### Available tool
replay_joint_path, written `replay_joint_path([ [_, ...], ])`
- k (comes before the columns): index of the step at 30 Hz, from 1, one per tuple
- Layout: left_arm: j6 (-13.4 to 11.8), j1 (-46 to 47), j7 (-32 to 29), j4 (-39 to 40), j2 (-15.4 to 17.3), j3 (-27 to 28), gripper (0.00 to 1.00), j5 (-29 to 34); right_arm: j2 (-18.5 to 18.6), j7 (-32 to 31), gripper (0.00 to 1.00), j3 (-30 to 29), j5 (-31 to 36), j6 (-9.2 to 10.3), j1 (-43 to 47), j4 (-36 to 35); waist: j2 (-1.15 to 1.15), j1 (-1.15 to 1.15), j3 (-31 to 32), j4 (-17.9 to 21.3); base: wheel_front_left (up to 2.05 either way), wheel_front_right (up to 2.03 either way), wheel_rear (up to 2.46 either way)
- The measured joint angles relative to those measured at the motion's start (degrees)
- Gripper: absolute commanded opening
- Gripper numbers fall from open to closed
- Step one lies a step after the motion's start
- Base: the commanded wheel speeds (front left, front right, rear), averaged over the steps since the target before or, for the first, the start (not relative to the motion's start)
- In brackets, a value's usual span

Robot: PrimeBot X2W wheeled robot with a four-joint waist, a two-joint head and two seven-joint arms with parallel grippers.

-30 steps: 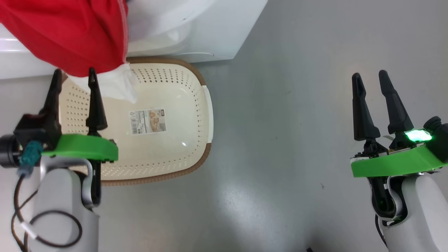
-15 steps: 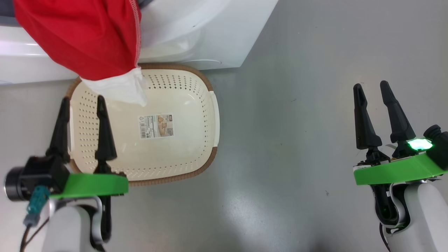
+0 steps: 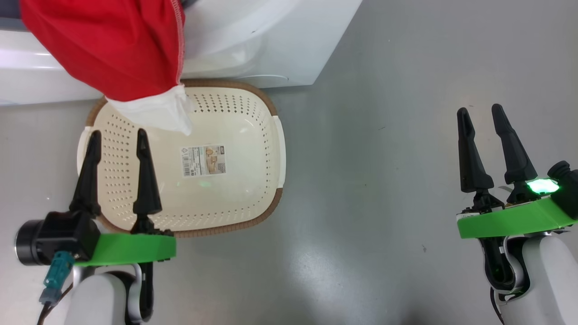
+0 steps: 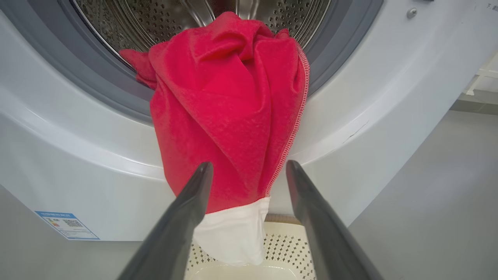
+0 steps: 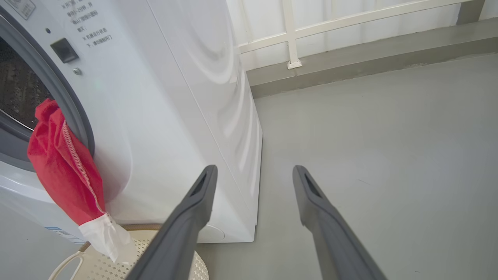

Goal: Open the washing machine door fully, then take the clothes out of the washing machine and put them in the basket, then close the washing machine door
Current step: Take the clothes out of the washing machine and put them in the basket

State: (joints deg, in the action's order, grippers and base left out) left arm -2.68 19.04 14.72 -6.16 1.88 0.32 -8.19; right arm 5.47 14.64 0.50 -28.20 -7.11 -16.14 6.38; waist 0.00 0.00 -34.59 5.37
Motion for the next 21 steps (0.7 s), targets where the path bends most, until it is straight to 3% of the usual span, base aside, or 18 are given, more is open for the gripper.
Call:
replay_joint_path([
  [5,0.15,2.80,0.00,0.26,0.00,0.00,1.00,1.52,0.00,0.00,1.00,0.03,0.00,0.00,0.00,0.00,0.00,0.00,-0.21,-0.35,0.00,0.00,0.00],
  [12,0.78,13.58,0.01,-2.19,1.31,0.92,1.00,3.34,0.11,0.00,1.00,0.26,0.04,0.00,-0.03,-0.01,0.00,0.00,-0.74,-0.55,0.00,0.00,0.00],
  [21,1.31,28.84,-0.59,-15.03,3.39,-0.38,1.00,5.22,0.51,0.00,1.00,1.24,0.03,0.00,-0.61,-0.20,0.00,0.00,-2.30,0.09,0.00,0.00,0.00],
])
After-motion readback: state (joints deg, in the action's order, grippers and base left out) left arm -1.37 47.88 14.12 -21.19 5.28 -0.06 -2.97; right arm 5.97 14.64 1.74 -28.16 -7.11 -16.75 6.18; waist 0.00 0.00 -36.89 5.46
